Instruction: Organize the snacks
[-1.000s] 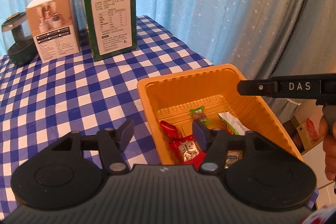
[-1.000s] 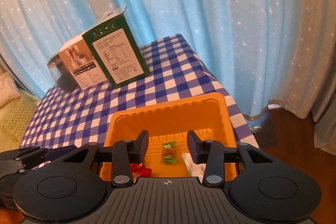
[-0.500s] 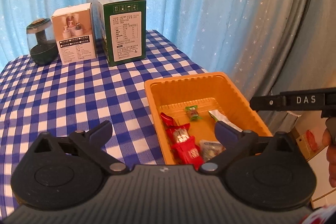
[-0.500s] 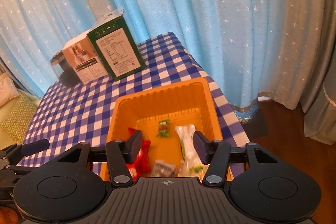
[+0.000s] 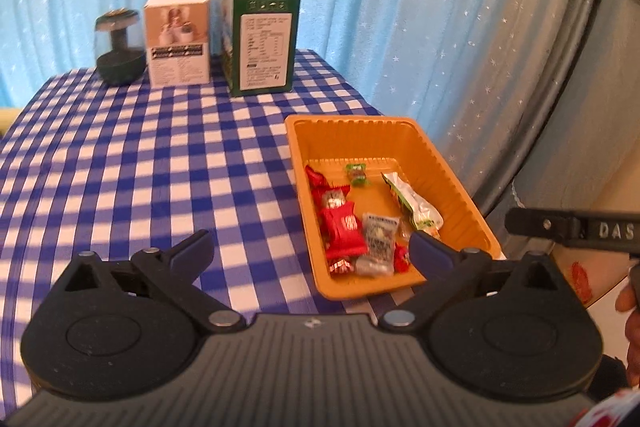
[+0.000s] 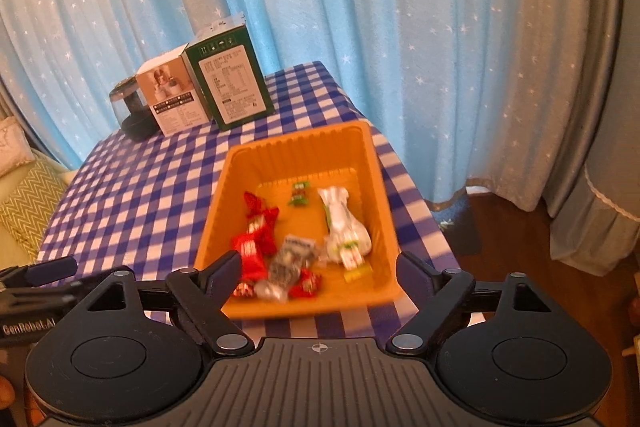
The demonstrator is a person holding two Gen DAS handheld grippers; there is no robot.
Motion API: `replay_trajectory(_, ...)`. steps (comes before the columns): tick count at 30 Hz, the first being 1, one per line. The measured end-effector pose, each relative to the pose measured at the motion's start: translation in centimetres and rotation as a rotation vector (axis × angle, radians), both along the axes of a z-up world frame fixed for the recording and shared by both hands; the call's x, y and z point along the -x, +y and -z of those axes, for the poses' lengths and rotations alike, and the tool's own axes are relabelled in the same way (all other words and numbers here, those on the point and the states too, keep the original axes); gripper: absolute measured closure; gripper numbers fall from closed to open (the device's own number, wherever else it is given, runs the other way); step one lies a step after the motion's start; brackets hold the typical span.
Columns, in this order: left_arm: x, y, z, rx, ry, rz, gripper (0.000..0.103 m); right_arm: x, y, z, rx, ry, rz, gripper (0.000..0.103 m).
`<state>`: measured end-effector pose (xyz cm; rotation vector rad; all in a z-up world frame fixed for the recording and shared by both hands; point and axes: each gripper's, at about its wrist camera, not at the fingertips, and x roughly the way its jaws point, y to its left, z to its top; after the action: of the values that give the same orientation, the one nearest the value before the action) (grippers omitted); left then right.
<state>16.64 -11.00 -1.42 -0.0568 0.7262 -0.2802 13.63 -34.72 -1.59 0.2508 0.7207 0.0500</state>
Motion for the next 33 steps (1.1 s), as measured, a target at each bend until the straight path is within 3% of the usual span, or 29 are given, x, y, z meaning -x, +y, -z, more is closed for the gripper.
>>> replay_trajectory(14, 7.2, 1.6, -1.8, -0.024, 0.008, -0.062, 0.0, 7.1, 2.1, -0.9, 0.027, -0.022, -0.024, 0.019)
replay_trajectory(33, 15.0, 4.0, -3.3, 0.013, 0.037, -0.125, 0.0, 14.6, 4.3, -2.0, 0.037, -0.031, -0.05, 0.019)
